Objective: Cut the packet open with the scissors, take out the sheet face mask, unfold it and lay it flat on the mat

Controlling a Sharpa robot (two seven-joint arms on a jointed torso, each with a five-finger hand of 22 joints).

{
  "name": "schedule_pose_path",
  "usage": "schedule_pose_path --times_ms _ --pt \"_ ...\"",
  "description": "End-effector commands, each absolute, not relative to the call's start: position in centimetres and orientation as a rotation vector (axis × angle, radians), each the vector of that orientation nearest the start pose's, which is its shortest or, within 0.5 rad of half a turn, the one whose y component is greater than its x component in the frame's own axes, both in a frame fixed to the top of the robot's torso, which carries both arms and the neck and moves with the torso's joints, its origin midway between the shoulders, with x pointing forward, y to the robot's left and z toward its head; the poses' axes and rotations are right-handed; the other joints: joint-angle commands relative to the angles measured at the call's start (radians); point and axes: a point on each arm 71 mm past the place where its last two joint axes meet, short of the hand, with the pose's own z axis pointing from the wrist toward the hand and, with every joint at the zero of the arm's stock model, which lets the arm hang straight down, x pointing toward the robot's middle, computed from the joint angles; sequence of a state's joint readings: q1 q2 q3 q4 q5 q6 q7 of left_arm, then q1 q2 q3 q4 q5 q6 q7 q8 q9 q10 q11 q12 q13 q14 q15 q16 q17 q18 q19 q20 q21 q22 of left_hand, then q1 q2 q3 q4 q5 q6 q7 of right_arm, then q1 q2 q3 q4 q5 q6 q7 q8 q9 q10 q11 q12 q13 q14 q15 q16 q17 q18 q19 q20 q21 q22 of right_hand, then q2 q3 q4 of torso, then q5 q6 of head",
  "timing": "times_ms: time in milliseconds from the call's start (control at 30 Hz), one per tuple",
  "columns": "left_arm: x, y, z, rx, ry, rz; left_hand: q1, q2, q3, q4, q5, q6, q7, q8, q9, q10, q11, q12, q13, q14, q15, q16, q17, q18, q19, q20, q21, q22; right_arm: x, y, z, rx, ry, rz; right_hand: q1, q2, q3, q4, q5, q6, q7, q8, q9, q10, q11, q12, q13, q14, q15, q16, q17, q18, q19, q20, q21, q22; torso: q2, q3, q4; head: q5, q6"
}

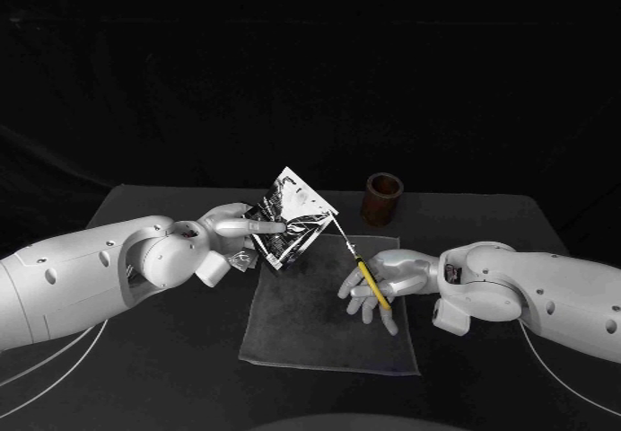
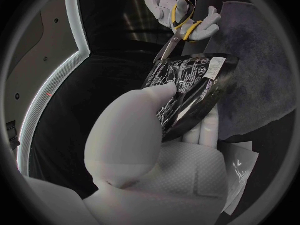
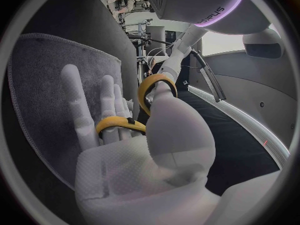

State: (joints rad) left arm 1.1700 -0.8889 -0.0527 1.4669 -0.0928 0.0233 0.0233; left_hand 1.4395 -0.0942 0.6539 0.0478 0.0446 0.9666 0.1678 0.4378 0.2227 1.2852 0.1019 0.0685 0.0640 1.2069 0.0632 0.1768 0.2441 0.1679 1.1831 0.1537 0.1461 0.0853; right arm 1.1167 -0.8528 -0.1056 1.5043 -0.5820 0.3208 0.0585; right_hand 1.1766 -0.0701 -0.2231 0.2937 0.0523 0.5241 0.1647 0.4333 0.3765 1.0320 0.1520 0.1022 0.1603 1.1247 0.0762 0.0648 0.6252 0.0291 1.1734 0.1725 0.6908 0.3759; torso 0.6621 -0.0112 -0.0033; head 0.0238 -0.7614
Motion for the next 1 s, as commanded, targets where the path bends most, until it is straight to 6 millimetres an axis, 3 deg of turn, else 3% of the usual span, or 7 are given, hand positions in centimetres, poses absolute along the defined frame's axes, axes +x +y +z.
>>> schedule_pose_path --times_ms 33,467,667,1000 --pt "47.6 23.1 -22.4 -1.101 2.006 -1.456 0.002 0.011 0.002 -0.001 0.003 0.006 -0.001 0.004 0.066 0.006 0.002 -0.003 0.001 0.005 -0.002 -0.003 0.002 0.012 0.005 -0.001 0.003 0.001 42.9 -19.1 -26.3 0.431 2.409 1.467 -0.004 -0.017 0.014 0.001 -0.003 -0.012 0.056 0.003 -0.002 -0.011 0.002 -0.005 -0.008 -0.028 0.016 -0.002 -0.013 0.153 0.001 0.008 -0.006 -0.004 0.000 -0.0002 -0.0001 0.000 0.000" --pt "47.5 23.1 -22.6 -1.010 2.076 -1.452 0.001 0.011 0.002 -0.002 0.003 0.006 -0.001 0.004 0.068 0.007 0.001 -0.003 0.001 0.006 -0.002 -0.003 0.002 0.012 0.006 -0.002 0.004 0.001 42.7 -19.4 -26.4 0.419 2.445 1.466 -0.006 -0.026 0.029 0.001 -0.003 -0.018 0.059 0.008 -0.003 -0.025 0.006 -0.004 -0.020 -0.044 0.021 -0.002 -0.032 0.153 0.002 0.013 -0.009 -0.010 0.000 -0.0009 0.0003 -0.004 0.003" --pt "47.6 23.3 -22.6 -1.028 2.060 -1.448 -0.001 0.011 0.002 -0.003 0.003 0.006 -0.001 0.005 0.070 0.009 0.001 -0.003 0.001 0.007 -0.002 -0.003 0.003 0.012 0.007 -0.002 0.004 0.002 42.5 -19.7 -26.4 0.429 2.449 1.466 0.013 -0.009 0.046 -0.003 -0.003 0.009 0.057 0.031 0.000 -0.006 0.003 0.016 -0.027 -0.028 0.017 0.007 -0.047 0.155 0.009 0.011 -0.010 -0.015 0.000 -0.0008 -0.0001 -0.002 0.004" --pt "48.8 24.2 -20.9 -1.017 2.021 -1.434 -0.021 0.023 0.004 -0.004 0.003 -0.003 -0.004 0.008 0.088 0.020 -0.002 -0.001 0.003 0.021 -0.007 -0.001 0.011 0.013 0.028 -0.007 0.019 0.007 41.5 -20.7 -26.5 0.449 2.461 1.449 0.022 -0.009 0.051 -0.003 -0.004 0.028 0.055 0.042 0.000 0.005 0.002 0.028 -0.032 -0.018 0.015 0.009 -0.057 0.155 0.015 0.009 -0.011 -0.019 -0.001 -0.0010 0.0001 0.001 0.008"
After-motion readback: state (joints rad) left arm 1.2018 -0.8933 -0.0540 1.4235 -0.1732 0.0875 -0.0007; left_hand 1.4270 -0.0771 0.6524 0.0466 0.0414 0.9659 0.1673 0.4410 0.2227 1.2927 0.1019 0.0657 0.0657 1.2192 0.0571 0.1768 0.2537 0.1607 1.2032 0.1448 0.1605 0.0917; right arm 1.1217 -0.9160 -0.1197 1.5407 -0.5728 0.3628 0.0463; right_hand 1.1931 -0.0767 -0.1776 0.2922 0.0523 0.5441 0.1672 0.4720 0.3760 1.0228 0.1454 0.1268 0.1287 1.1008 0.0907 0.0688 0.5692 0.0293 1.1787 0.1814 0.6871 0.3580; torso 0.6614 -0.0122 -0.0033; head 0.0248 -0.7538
